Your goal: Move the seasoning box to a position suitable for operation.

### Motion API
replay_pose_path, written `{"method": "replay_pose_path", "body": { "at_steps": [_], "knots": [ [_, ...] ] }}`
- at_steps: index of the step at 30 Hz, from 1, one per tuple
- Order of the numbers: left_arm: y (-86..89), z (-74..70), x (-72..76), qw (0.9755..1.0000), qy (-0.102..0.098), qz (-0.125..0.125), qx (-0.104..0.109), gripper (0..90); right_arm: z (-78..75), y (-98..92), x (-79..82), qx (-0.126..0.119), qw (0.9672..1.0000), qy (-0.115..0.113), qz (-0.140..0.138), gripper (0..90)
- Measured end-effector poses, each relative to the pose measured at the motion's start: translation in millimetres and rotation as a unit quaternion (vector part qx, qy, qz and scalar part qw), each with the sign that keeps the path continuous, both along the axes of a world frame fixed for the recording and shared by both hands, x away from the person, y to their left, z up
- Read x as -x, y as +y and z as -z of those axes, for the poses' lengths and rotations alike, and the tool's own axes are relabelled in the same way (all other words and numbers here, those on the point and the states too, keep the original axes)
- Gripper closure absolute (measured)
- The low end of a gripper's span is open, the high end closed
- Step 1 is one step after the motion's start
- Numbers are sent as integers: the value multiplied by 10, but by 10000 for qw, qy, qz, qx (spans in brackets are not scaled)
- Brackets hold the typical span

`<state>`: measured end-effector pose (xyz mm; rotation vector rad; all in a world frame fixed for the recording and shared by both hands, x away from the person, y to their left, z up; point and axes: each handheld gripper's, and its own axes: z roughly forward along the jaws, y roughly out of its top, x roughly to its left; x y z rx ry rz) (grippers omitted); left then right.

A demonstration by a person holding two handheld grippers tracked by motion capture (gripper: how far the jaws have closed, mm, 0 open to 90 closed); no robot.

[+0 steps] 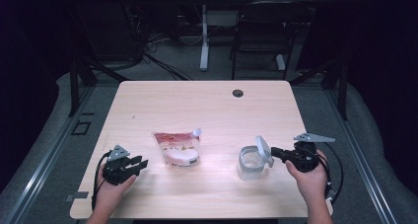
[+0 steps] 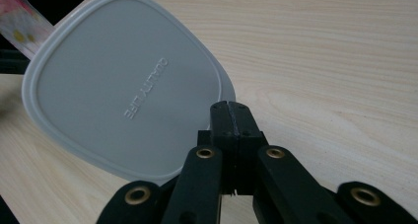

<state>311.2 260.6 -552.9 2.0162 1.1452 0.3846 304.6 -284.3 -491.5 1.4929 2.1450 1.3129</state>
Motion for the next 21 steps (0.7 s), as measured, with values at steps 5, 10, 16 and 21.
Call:
{"method": "replay_pose_path", "body": {
  "at_steps": [5,10,16,21],
  "knots": [
    [-2,1,-1,10000,9,4,0,653,0,-12,-1,-61,10000,9,-15,900],
    [-2,-1,0,10000,12,6,-4,653,9,-23,-4,-145,9999,27,-23,900],
    [-4,0,1,10000,8,4,-7,652,34,-48,-11,-234,9997,79,-25,900],
    [-8,-2,0,10000,4,28,-12,652,73,-64,-24,-319,9994,145,-3,900]
  ]
}}
